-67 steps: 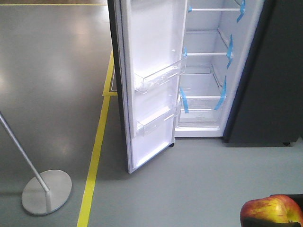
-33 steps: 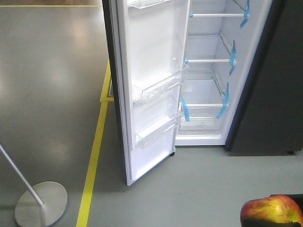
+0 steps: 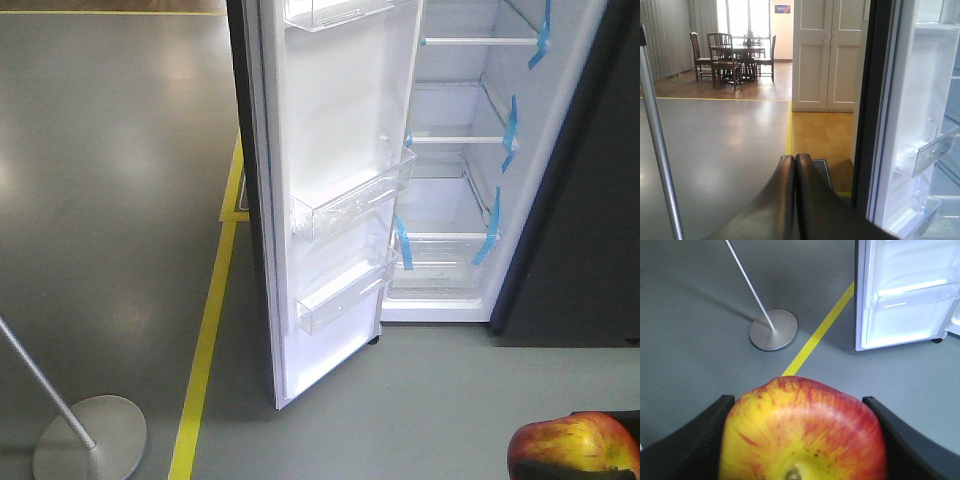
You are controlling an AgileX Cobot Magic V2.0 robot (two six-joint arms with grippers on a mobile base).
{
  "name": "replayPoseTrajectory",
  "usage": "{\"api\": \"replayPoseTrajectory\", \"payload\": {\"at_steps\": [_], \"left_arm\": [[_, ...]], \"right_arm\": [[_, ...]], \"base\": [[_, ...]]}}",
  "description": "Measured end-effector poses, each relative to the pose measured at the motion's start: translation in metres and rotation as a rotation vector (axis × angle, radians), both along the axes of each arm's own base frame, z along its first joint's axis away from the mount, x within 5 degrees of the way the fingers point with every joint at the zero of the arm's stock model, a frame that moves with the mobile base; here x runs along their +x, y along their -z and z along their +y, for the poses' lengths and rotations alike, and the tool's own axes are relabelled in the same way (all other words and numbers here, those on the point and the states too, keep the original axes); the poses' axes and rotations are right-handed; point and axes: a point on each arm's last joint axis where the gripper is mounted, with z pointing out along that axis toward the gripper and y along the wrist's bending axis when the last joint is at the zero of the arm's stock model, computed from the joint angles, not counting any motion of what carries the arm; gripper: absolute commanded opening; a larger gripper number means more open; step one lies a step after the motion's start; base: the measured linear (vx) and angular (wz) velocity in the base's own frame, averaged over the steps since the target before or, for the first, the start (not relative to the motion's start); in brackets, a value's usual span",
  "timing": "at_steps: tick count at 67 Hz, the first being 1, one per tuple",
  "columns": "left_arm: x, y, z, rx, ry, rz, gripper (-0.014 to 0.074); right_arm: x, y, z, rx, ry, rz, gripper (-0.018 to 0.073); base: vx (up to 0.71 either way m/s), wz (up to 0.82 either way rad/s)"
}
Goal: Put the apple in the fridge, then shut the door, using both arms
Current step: 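Drive closer to the refrigerator door bins, apple held in right gripper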
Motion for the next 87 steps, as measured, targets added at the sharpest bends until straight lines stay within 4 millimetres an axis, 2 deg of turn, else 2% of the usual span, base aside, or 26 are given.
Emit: {"api": "replayPoseTrajectory", "payload": {"at_steps": [87], "left_arm": [[0.0000, 0.0000, 0.0000, 0.000, 0.000, 0.000, -0.0006]], "right_arm": [[0.0000, 0.0000, 0.0001, 0.001, 0.000, 0.000, 0.0086]], "base": [[0.07, 0.02]]}}
